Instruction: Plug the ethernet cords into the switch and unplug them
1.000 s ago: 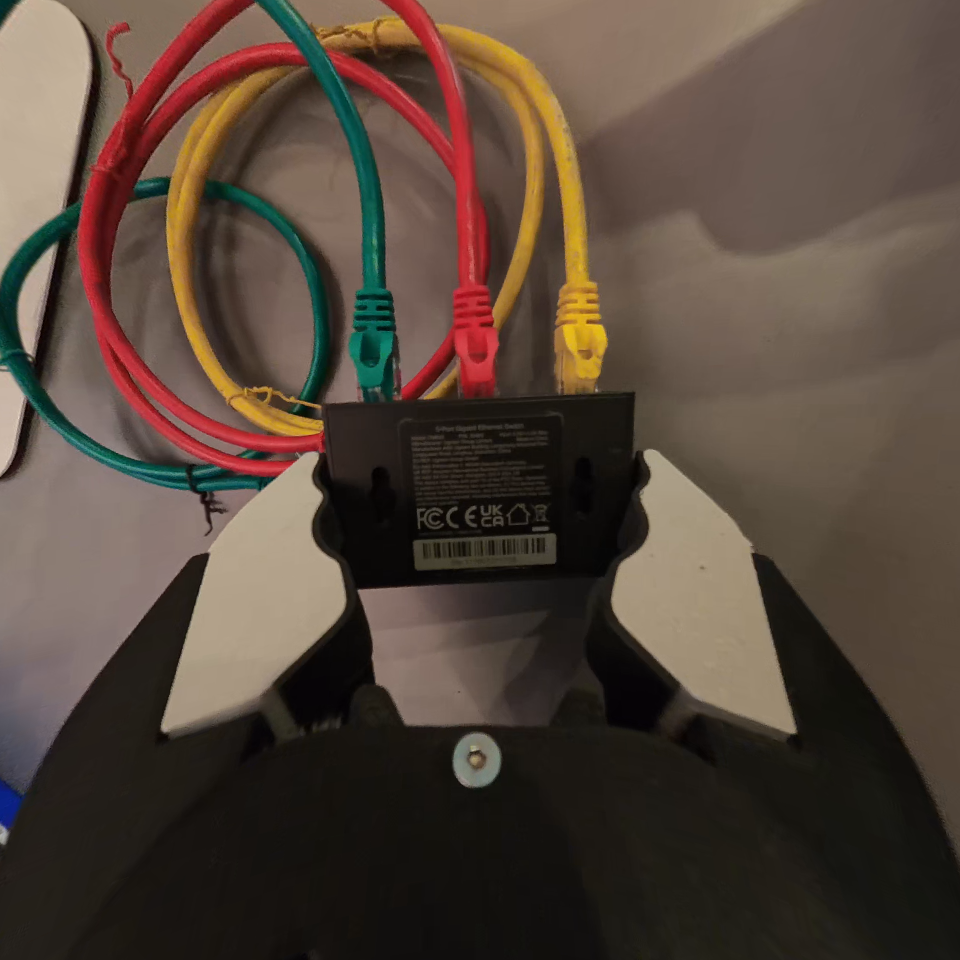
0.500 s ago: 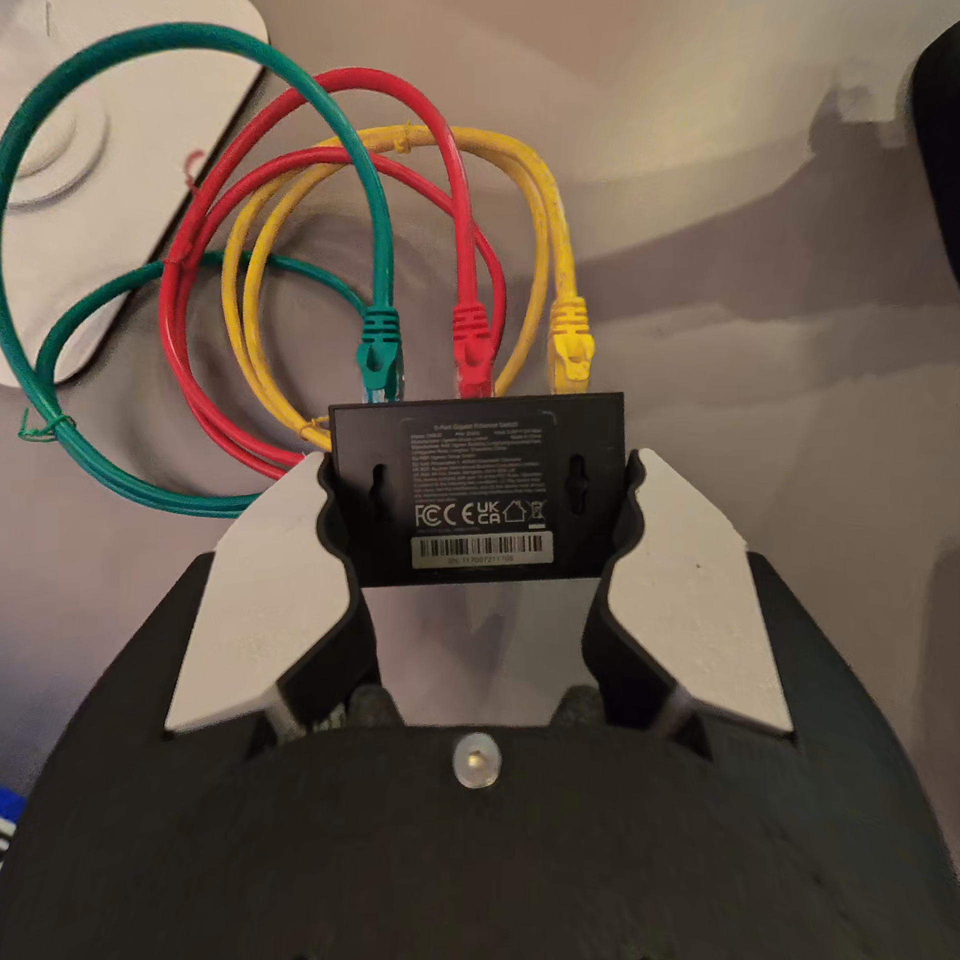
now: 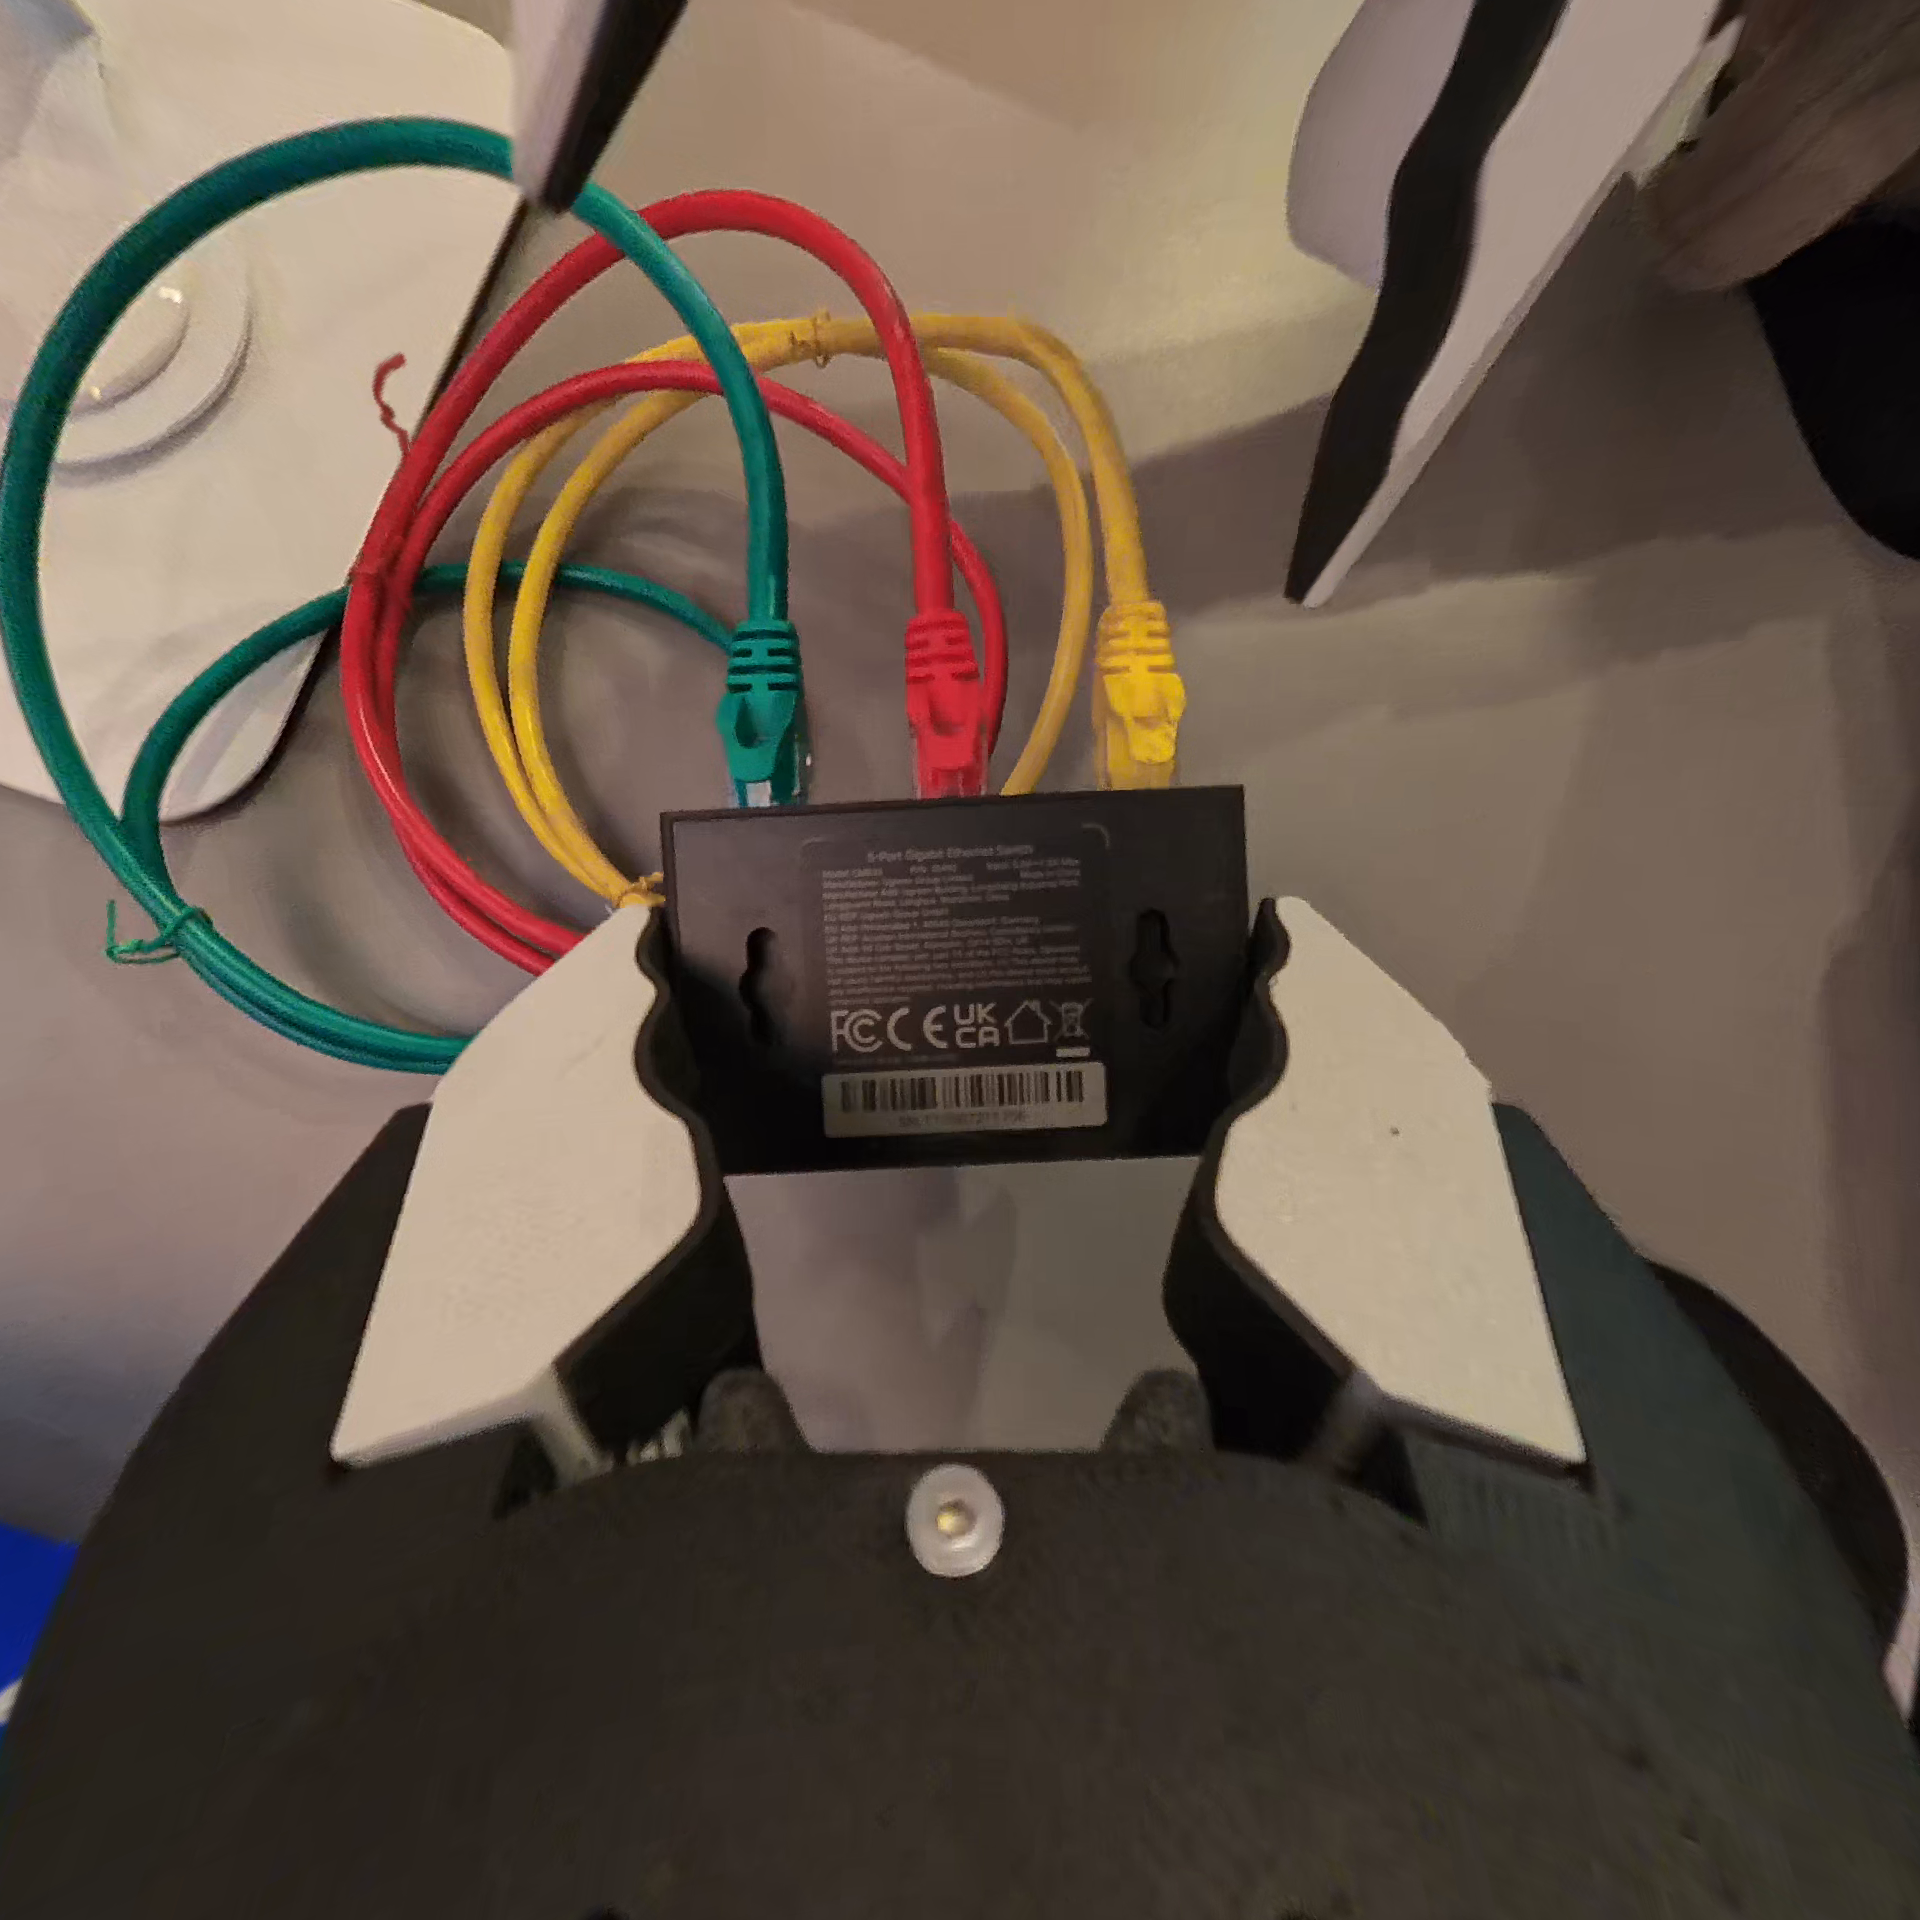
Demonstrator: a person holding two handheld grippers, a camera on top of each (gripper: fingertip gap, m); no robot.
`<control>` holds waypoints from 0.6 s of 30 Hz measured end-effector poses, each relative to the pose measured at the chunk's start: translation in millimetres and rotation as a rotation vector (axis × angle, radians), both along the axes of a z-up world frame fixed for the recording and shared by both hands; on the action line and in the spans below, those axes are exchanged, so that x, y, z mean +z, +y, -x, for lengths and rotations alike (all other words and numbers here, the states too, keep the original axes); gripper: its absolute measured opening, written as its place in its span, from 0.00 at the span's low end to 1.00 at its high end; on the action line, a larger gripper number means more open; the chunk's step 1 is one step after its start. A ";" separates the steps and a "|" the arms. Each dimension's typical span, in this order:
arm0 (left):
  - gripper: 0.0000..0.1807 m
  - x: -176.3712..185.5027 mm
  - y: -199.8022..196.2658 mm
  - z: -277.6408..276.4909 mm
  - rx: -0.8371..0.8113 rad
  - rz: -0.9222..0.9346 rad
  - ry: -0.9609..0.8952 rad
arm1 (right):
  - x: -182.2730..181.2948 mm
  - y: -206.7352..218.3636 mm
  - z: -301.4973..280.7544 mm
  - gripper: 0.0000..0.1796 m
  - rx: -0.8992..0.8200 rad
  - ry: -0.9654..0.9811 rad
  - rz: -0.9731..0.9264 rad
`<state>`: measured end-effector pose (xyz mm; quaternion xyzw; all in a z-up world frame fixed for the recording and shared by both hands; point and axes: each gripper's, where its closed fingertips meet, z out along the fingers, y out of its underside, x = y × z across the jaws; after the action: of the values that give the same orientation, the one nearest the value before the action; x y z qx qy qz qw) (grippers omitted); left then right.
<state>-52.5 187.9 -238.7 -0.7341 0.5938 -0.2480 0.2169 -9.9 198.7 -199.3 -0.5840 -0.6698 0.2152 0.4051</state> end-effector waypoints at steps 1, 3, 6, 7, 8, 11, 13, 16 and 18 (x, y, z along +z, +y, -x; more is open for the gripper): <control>0.56 1.1 -1.6 -1.2 -0.019 -0.011 0.005 | -5.0 -2.1 1.5 0.61 0.010 -0.008 0.021; 0.56 2.8 -6.2 -4.1 -0.062 -0.033 0.021 | -13.9 -4.2 4.6 0.63 0.017 -0.021 0.054; 0.56 4.8 -12.6 -9.7 -0.118 -0.066 0.046 | -27.6 -12.9 8.4 0.63 0.046 -0.060 0.115; 0.56 5.8 -14.2 -12.1 -0.133 -0.077 0.048 | -32.9 -15.8 8.6 0.62 0.054 -0.085 0.135; 0.56 6.6 -15.2 -14.3 -0.142 -0.084 0.048 | -38.3 -18.5 8.1 0.63 0.060 -0.110 0.149; 0.56 5.2 -18.4 -18.3 -0.177 -0.096 0.064 | -49.7 -23.8 5.9 0.63 0.068 -0.165 0.192; 0.56 2.3 -18.5 -18.5 -0.195 -0.103 0.085 | -50.7 -26.1 3.3 0.64 0.071 -0.182 0.209; 0.56 2.1 -17.7 -20.9 -0.194 -0.077 0.076 | -39.3 -26.7 0.0 0.66 0.084 -0.148 0.184; 0.56 6.2 -15.5 -23.5 -0.169 -0.026 0.038 | -20.4 -22.5 2.1 0.61 0.093 -0.082 0.086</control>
<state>-29.1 172.4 -232.6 -0.6829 0.6610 -0.2438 0.1934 -12.0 176.2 -219.7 -0.5774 -0.7023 0.2382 0.3416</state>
